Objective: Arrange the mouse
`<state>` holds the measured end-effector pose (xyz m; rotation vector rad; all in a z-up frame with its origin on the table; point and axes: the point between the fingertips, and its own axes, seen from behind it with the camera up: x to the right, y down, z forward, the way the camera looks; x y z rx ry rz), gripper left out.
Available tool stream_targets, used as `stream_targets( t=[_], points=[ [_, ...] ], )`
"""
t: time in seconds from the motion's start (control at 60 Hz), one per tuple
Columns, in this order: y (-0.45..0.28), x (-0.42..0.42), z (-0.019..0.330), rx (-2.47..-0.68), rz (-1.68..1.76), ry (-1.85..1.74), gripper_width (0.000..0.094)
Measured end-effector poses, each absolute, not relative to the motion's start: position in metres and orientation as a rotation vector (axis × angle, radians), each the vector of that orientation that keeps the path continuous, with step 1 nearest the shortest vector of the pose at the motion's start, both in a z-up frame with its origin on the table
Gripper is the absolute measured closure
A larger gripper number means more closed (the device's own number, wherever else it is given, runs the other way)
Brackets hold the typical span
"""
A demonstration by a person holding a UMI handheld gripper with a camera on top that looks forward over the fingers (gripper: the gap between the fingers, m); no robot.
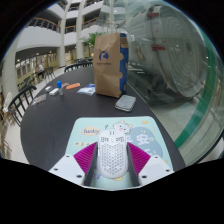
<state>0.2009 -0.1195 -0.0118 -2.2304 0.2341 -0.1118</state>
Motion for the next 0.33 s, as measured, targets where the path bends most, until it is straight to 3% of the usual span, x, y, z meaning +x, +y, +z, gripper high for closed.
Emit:
stream_targets(
  t=[0.083, 0.117, 0.333],
  points=[
    [-0.129, 0.193, -0.004, -2.225, -0.082, 0.179, 0.0063],
    [-0.138, 0.188, 0.001, -2.213, -0.067, 0.158, 0.0109],
    [-0.226, 0.184, 0.028, -2.160, -0.021, 0.117, 0.0089]
  ],
)
